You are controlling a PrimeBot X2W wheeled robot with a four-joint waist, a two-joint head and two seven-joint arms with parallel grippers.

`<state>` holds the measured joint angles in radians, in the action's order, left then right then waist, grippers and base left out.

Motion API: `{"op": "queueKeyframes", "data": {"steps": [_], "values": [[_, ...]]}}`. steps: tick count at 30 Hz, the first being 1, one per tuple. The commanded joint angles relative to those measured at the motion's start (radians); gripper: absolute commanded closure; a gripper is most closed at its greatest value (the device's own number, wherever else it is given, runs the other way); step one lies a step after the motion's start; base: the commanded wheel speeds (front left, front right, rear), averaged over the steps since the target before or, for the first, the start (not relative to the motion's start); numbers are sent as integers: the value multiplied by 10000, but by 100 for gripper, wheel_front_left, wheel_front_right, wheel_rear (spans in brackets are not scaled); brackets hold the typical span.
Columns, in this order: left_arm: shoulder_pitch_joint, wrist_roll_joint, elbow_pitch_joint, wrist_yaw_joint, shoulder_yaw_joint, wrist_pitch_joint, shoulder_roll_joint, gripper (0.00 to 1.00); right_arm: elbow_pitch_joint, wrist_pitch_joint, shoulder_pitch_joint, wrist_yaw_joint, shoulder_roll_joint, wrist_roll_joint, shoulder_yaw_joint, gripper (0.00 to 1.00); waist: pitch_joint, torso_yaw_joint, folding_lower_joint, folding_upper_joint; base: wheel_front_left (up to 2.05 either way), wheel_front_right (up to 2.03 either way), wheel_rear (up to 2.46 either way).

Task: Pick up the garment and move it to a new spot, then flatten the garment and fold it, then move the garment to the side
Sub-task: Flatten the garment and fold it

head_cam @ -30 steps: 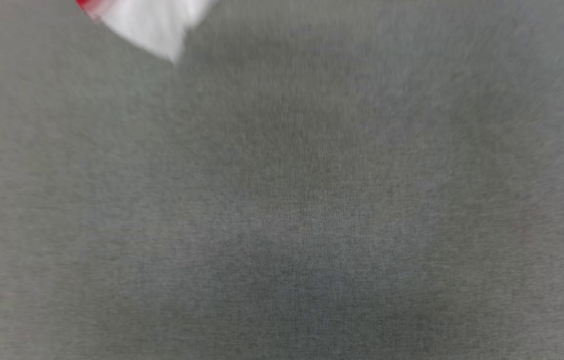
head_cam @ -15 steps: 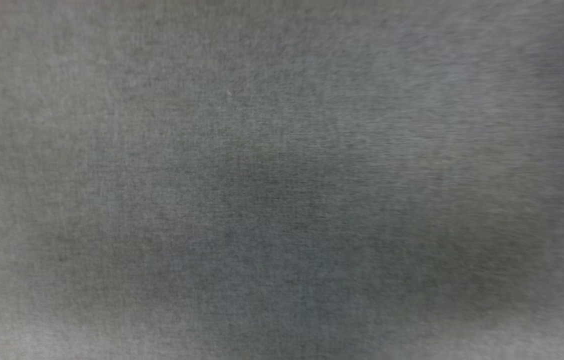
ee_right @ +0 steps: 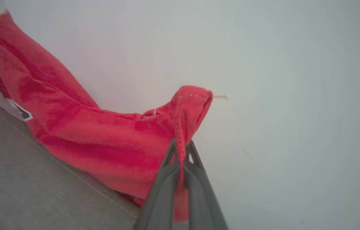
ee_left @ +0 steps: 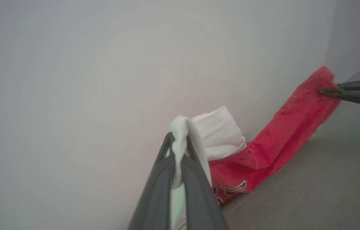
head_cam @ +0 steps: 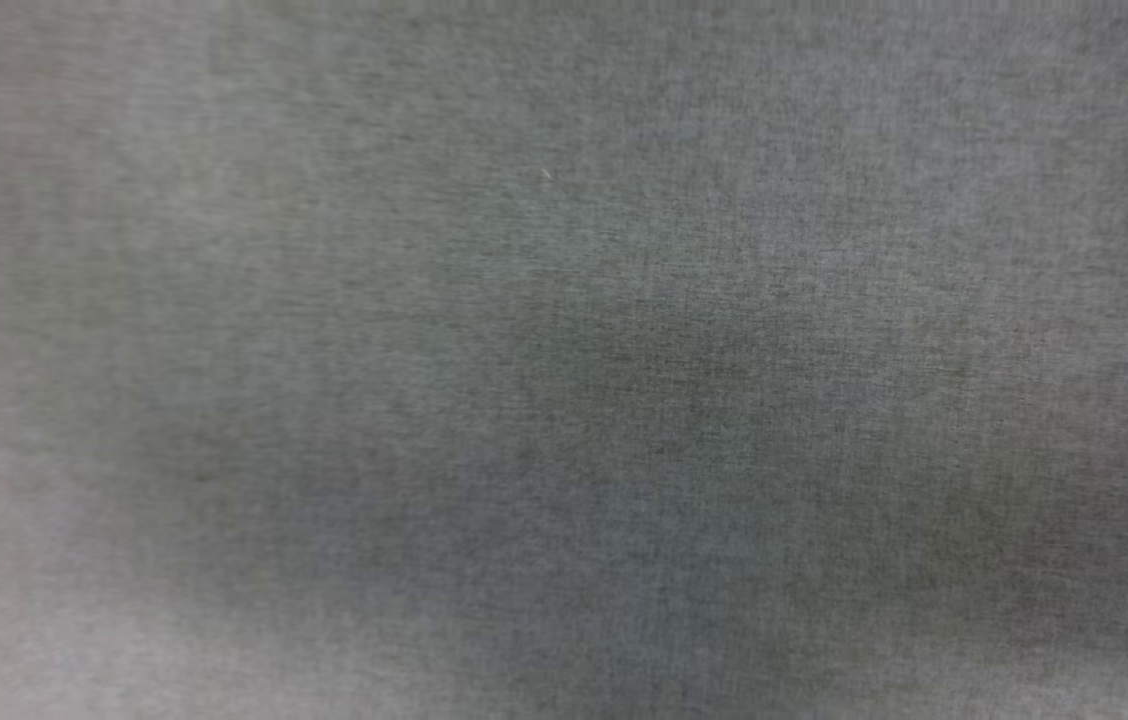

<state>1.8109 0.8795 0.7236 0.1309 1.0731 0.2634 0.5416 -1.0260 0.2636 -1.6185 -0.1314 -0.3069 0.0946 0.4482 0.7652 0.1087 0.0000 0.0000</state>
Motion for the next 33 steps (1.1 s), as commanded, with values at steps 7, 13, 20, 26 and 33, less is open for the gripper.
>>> {"op": "queueKeyframes", "data": {"steps": [7,13,20,26,33], "values": [[-1713,1451,-1832,-23,1701,-626,1121,100,388,-17,1707,15,-651,1381,1013,100,-1679,424,0,0,0,0,0],[-3400,2164,-3337,-23,2017,-1118,2211,100,1409,-365,3576,15,-1482,3110,1986,100,-2802,480,0,0,0,0,0],[-5620,2508,-4808,-239,2066,-1194,3232,100,3529,-680,6054,15,-2858,4736,2916,100,-3844,341,0,0,0,0,0],[-7604,2852,-6525,-1340,2069,-1103,3933,100,5074,-474,8103,15,-3922,5228,3099,100,-4535,227,0,0,0,0,0],[-9850,3345,-8349,-2861,2079,-655,4712,100,6195,-158,10265,15,-4516,4950,2773,100,-4988,73,0,0,0,0,0]]}}
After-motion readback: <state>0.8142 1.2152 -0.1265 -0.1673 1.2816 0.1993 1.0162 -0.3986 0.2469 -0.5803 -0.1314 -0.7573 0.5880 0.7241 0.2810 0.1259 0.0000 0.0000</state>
